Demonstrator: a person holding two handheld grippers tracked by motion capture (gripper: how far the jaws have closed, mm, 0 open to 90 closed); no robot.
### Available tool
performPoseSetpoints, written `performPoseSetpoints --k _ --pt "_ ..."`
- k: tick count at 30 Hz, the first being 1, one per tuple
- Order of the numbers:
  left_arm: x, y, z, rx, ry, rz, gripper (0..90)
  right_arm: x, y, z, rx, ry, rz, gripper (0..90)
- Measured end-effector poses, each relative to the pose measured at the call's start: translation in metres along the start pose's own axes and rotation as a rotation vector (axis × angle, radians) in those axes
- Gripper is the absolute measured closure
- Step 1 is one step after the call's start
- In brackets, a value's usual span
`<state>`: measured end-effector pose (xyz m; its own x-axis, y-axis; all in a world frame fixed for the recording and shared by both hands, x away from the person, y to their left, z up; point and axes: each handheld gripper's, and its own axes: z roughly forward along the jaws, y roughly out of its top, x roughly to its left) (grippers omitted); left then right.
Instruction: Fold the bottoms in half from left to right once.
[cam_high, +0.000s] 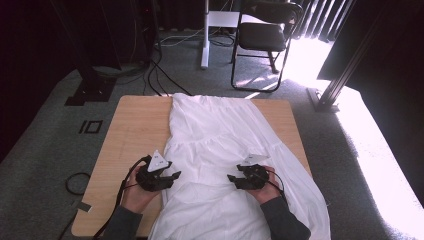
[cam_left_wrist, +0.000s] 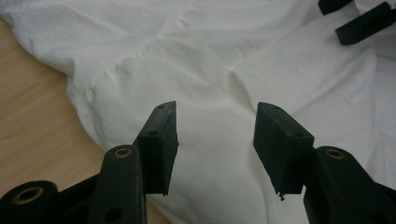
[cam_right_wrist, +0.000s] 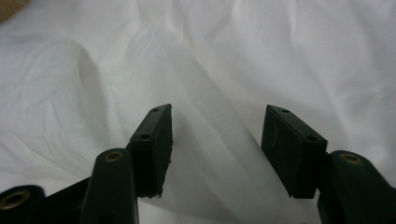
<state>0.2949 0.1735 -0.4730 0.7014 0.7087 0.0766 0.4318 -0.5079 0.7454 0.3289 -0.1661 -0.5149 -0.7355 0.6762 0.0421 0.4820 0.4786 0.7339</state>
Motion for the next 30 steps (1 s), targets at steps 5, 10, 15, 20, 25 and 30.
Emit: performPoseSetpoints --k 5,10,15,20,25,30 --pt "0.003 -0.008 0.007 0.023 -0.002 -0.007 50.2 0.006 0.003 -0.009 -0.019 0.061 -0.035 89.0" --pt "0.002 -0.006 0.012 0.016 -0.011 -0.017 50.3 0.006 0.017 -0.063 -0.175 0.018 -0.052 89.6" --pt "-0.002 -0.006 0.018 0.028 -0.024 -0.008 50.2 -0.003 0.019 -0.139 -0.363 -0.104 -0.056 89.7" --pt "-0.005 -0.006 0.021 0.042 -0.024 0.004 50.2 -0.023 -0.002 -0.192 -0.468 -0.273 0.012 89.7" --pt "-0.006 -0.008 0.026 0.061 -0.021 0.015 50.2 -0.062 -0.058 -0.201 -0.417 -0.364 0.151 89.3" --pt "-0.01 -0.009 0.033 0.085 -0.022 0.028 49.8 -0.098 -0.124 -0.158 -0.217 -0.372 0.325 85.1"
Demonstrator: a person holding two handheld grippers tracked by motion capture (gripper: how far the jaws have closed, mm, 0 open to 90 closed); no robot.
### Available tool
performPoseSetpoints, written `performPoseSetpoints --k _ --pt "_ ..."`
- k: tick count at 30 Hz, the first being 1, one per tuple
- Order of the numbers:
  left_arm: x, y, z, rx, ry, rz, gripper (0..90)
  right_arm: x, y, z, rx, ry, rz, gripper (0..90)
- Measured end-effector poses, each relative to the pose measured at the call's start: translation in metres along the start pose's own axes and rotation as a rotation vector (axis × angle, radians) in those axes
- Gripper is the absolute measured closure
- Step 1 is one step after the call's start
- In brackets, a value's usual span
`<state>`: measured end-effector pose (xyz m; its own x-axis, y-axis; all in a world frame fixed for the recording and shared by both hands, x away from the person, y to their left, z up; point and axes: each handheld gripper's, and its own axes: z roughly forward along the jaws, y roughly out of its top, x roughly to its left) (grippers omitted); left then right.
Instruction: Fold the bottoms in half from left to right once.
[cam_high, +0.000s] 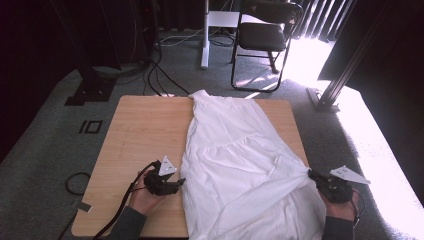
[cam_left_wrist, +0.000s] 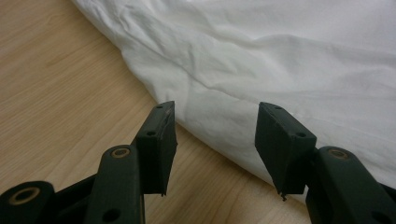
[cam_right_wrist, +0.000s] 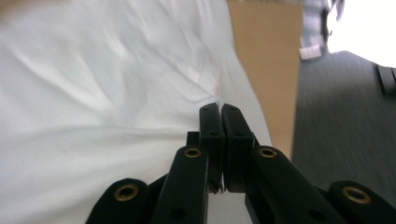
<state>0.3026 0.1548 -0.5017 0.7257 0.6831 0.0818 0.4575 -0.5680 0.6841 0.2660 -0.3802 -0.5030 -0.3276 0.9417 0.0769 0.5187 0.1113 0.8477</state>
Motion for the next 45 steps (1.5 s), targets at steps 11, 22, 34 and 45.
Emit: performPoseSetpoints --k 11,22,34,45 --pt "-0.004 0.0 0.011 0.01 -0.024 0.0 49.8 0.03 0.014 0.037 0.033 0.008 -0.012 39.8" --pt "-0.003 0.0 0.014 0.012 -0.036 -0.003 49.8 0.044 0.03 0.064 0.141 0.112 -0.097 88.3" --pt "-0.005 0.002 0.016 0.005 -0.047 -0.007 49.8 -0.01 -0.008 -0.079 0.004 -0.137 0.027 53.1" --pt "0.002 0.003 0.038 0.02 -0.021 -0.093 41.9 0.004 0.014 0.03 0.084 -0.052 -0.005 56.0"
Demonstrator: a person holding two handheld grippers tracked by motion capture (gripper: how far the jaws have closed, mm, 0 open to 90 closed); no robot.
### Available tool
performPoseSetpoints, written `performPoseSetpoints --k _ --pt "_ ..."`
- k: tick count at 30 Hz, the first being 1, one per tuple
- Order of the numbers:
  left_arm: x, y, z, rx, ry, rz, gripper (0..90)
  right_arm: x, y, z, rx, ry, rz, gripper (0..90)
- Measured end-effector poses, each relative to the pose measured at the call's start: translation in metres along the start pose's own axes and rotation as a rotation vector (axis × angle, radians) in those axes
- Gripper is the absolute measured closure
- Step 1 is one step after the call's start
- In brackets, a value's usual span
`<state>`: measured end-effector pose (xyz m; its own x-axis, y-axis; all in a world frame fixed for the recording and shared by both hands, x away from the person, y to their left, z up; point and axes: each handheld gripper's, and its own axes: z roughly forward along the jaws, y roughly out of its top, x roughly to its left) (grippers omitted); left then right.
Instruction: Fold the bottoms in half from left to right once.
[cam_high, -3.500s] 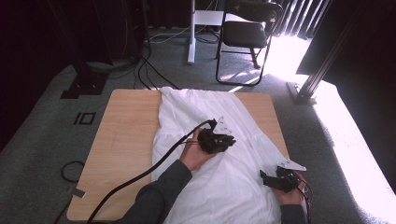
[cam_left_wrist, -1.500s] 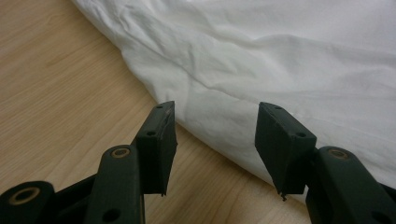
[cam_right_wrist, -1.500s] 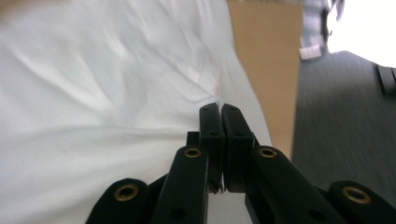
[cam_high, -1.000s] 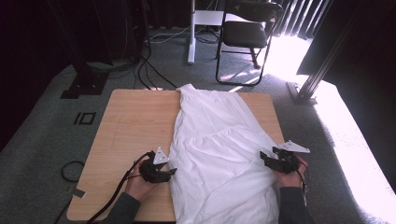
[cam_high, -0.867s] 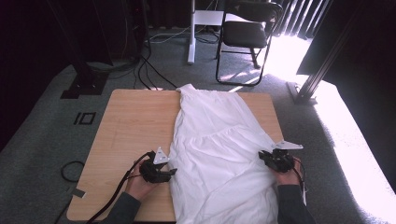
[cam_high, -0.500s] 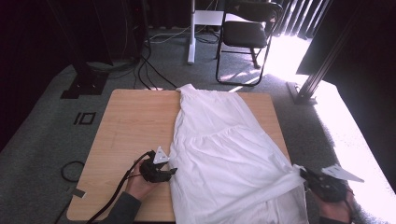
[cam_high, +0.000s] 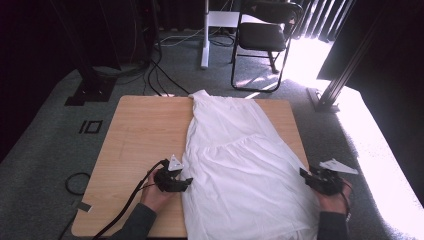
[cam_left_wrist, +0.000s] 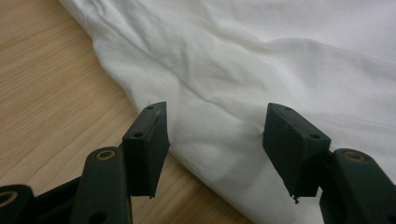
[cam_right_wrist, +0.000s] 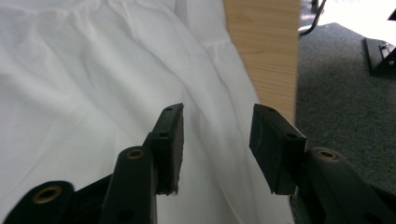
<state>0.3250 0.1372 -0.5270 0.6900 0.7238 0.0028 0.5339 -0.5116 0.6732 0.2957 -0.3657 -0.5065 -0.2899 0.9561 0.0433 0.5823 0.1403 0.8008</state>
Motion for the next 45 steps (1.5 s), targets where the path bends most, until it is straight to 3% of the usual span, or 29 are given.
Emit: performPoseSetpoints --k 1,2,6,7,8,9,10,12,13,14,16,17,18,19,20,23,24,25,26,27,31,32,33,35,37,38,40,42,45 --pt "0.0 0.0 0.0 0.0 0.0 0.0 41.6 0.0 0.0 0.0 0.0 0.0 0.0 56.0" --pt "0.002 0.0 0.003 -0.002 -0.002 -0.009 40.6 0.005 0.01 0.029 0.024 0.009 -0.017 57.0" --pt "0.003 0.001 0.004 -0.021 0.001 -0.011 39.9 0.008 0.027 0.069 0.059 0.016 -0.034 56.3" --pt "0.003 0.001 0.004 -0.021 0.001 -0.011 40.0 0.008 0.027 0.069 0.059 0.016 -0.034 56.3" --pt "0.004 0.002 0.003 -0.024 0.004 -0.012 40.0 0.007 0.036 0.086 0.069 0.033 -0.037 51.2" --pt "0.004 0.002 0.003 -0.024 0.004 -0.012 40.0 0.007 0.036 0.086 0.069 0.033 -0.037 51.2" --pt "0.005 0.003 0.003 -0.022 0.0 -0.012 39.9 0.007 0.045 0.1 0.067 0.035 -0.04 45.3" --pt "0.005 0.004 0.004 -0.02 0.003 -0.006 39.9 0.005 0.052 0.111 0.06 0.094 -0.026 44.6" --pt "0.005 0.004 0.004 -0.02 0.003 -0.006 39.9 0.005 0.052 0.111 0.06 0.094 -0.026 44.6" --pt "0.005 0.005 0.005 -0.029 -0.003 -0.014 39.9 0.006 0.058 0.123 0.103 0.136 -0.021 50.4" --pt "0.006 0.006 0.006 -0.035 -0.001 -0.02 39.1 0.007 0.061 0.128 0.144 0.187 -0.035 76.0" --pt "0.006 0.007 0.006 -0.035 -0.001 -0.02 39.1 0.01 0.063 0.129 0.168 0.185 -0.06 85.5" --pt "0.006 0.007 0.007 -0.037 0.001 -0.024 38.8 0.012 0.065 0.126 0.163 0.132 -0.089 89.5" --pt "0.006 0.007 0.007 -0.037 0.001 -0.024 38.1 0.012 0.065 0.126 0.163 0.132 -0.089 89.5" --pt "0.005 0.008 0.007 -0.038 0.005 -0.024 37.7 0.01 0.069 0.109 0.046 0.092 -0.069 90.0" --pt "0.004 0.01 0.009 -0.04 -0.002 -0.03 36.4 0.004 0.074 0.093 -0.03 -0.018 -0.072 90.0" --pt "0.004 0.01 0.013 -0.03 0.005 -0.04 35.6 0.002 0.075 0.094 -0.021 -0.067 -0.084 90.0" --pt "0.004 0.01 0.013 -0.03 0.005 -0.04 35.4 0.002 0.075 0.094 -0.021 -0.067 -0.084 90.0" --pt "0.005 0.01 0.017 -0.02 -0.004 -0.055 35.4 0.0 0.074 0.098 0.01 -0.095 -0.092 89.9" --pt "0.006 0.01 0.023 -0.013 -0.001 -0.077 32.3 -0.004 0.067 0.114 0.086 -0.111 -0.099 89.5" --pt "0.008 0.01 0.032 0.012 0.001 -0.086 31.1 -0.008 0.058 0.13 0.141 -0.118 -0.08 88.5" --pt "0.007 0.01 0.035 0.009 0.007 -0.079 30.7 -0.007 0.056 0.134 0.151 -0.148 -0.088 81.9" --pt "0.007 0.01 0.035 0.009 0.007 -0.079 31.0 -0.007 0.056 0.134 0.151 -0.148 -0.088 81.9" --pt "0.004 0.013 0.036 0.019 0.015 -0.047 36.0 -0.009 0.055 0.138 0.181 -0.151 -0.082 70.6" --pt "0.002 0.013 0.037 0.022 0.027 -0.024 41.5 -0.011 0.054 0.139 0.196 -0.132 -0.066 69.7" --pt "0.002 0.013 0.037 0.014 0.021 -0.02 47.5 -0.015 0.052 0.138 0.18 -0.115 -0.027 68.3" --pt "0.008 0.015 0.035 0.018 0.001 -0.035 66.9 -0.019 0.05 0.137 0.171 -0.089 0.02 70.1" --pt "0.014 0.015 0.034 0.022 -0.028 -0.042 83.1 -0.021 0.048 0.136 0.166 -0.08 0.053 81.2" --pt "0.014 0.014 0.032 0.039 0.004 -0.005 89.4 -0.018 0.048 0.133 0.179 -0.075 0.067 87.8"
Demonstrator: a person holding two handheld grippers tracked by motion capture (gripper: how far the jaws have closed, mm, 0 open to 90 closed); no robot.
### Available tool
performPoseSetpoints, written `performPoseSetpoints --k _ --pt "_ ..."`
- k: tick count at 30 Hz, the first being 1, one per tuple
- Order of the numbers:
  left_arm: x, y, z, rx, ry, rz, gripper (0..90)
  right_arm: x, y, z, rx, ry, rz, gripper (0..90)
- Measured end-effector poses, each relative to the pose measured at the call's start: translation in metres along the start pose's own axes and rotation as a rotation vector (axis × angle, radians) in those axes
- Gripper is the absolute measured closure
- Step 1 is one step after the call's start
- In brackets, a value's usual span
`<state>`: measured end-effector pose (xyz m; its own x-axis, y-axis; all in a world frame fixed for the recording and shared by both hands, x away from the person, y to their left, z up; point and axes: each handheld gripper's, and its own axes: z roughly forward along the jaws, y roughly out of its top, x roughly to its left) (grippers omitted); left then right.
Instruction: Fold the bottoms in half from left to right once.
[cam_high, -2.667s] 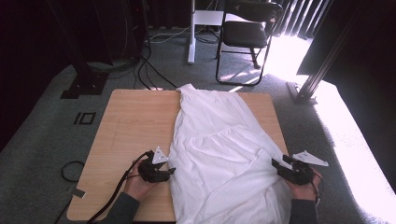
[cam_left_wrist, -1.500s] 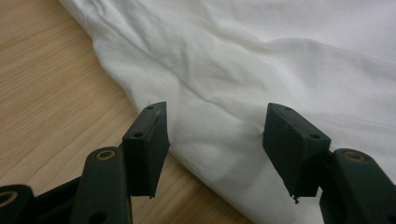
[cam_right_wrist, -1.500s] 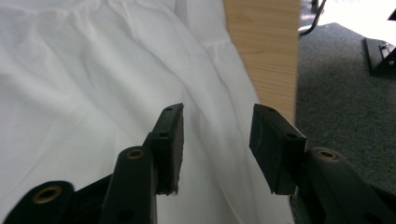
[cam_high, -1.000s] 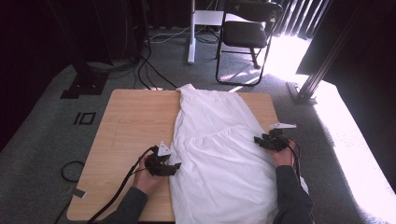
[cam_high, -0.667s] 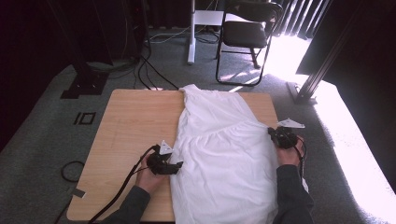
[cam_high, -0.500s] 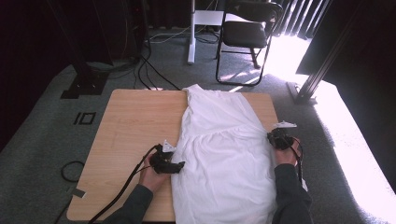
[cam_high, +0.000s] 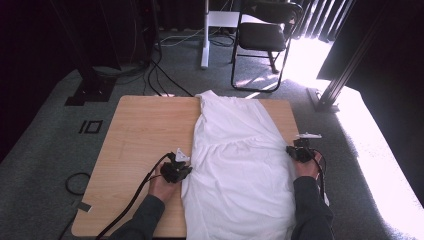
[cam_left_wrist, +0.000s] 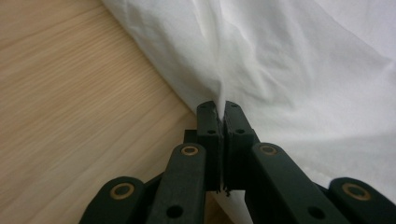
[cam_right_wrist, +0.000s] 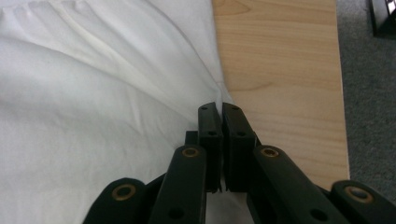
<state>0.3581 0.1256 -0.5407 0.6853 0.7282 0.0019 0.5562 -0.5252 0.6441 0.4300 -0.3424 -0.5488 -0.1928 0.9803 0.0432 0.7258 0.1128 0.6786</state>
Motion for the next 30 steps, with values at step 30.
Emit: performPoseSetpoints --k 30 --pt "0.012 -0.097 -0.089 0.086 0.07 0.026 90.0 0.084 -0.093 -0.076 -0.006 0.055 -0.016 88.7"
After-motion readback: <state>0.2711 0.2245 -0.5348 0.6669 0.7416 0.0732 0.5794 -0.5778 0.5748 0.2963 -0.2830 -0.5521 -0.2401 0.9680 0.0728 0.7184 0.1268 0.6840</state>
